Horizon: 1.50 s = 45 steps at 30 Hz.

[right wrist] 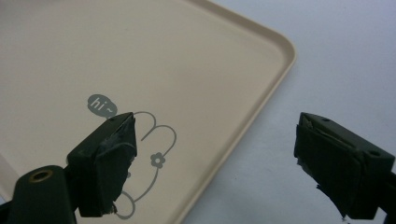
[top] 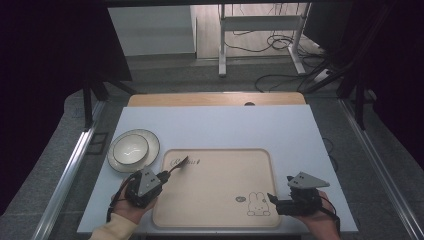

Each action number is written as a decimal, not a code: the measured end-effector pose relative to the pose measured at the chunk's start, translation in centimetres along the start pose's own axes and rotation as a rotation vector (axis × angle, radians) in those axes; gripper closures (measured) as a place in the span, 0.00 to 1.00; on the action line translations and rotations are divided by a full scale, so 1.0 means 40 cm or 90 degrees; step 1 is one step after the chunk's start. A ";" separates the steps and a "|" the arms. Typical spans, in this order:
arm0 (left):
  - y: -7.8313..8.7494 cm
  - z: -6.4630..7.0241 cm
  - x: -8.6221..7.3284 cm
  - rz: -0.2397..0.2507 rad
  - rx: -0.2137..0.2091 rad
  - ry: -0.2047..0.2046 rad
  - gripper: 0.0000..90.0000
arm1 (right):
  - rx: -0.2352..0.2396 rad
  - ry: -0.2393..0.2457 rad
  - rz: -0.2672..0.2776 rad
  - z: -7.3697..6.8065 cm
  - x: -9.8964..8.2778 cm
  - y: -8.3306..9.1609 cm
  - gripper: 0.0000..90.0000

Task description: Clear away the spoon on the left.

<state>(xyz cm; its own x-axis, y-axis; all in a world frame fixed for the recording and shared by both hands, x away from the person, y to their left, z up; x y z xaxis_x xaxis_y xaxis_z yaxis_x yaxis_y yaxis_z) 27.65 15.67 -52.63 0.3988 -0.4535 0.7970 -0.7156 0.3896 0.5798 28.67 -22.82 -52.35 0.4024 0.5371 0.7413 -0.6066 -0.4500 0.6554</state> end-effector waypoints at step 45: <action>-0.037 0.042 -0.067 -0.110 -0.064 -0.019 0.80 | 0.003 0.004 -0.002 -0.003 -0.001 0.001 0.15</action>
<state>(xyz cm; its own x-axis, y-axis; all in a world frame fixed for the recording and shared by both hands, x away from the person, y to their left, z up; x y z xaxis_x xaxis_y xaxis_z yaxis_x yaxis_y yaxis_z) 26.68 14.95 -55.91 0.4923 -0.5432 0.6802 -0.5768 0.3817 0.7222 28.55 -22.77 -52.38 0.4001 0.5427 0.7385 -0.6026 -0.4513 0.6581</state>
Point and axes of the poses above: each handheld gripper's, and its own axes: y roughly backward along the jaws, x roughly out of its top, z roughly to its right, the point moved 7 cm from there along -y, roughly forward along the jaws, and after that the axes turned 5 degrees about y, right-handed, at the moved point
